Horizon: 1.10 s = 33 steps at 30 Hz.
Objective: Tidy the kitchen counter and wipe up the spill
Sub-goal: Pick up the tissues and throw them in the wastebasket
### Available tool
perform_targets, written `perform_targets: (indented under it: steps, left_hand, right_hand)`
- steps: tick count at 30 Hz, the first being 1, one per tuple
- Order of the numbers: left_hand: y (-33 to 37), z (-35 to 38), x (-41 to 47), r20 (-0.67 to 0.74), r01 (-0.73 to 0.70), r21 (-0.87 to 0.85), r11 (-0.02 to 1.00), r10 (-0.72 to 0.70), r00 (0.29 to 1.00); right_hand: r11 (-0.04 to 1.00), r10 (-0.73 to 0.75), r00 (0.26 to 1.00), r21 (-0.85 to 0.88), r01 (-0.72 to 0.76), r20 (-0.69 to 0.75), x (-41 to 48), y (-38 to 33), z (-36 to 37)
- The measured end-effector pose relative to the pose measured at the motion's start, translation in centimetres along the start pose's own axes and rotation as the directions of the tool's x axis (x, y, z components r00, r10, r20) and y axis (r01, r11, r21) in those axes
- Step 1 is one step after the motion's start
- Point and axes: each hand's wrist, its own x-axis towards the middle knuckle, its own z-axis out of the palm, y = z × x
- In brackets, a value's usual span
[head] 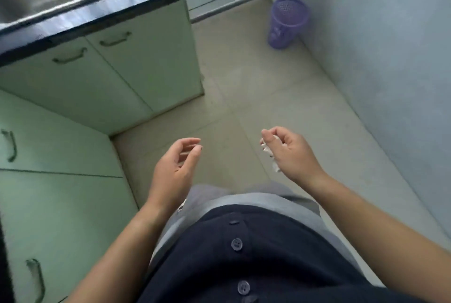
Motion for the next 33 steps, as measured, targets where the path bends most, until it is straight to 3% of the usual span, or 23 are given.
perform_targets:
  steps: [5, 10, 20, 33]
  left_hand:
    - [2.3, 3.0, 5.6, 0.171, -0.024, 0.088, 0.996, 0.009, 0.985]
    - [4.0, 4.0, 12.8, 0.210, -0.027, 0.120, 0.992, 0.001, 0.978]
    - [15.3, 5.2, 34.8, 0.299, -0.162, 0.132, 0.978, 0.117, 0.947]
    - [21.9, 13.4, 51.7, 0.399, -0.143, 0.225, 0.964, 0.043, 0.916]
  right_hand:
    - [0.998, 0.066, 0.993, 0.026, -0.063, -0.100, 1.7, 1.6, -3.2]
    - [0.992, 0.123, 0.979, 0.047, -0.117, -0.164, 7.0, 0.9, -4.9]
    - [0.998, 0.041, 0.952, 0.056, -0.025, -0.303, 26.6, -10.4, -10.2]
    - [0.969, 0.208, 0.942, 0.191, -0.160, -0.264, 42.6, -12.2, -17.6]
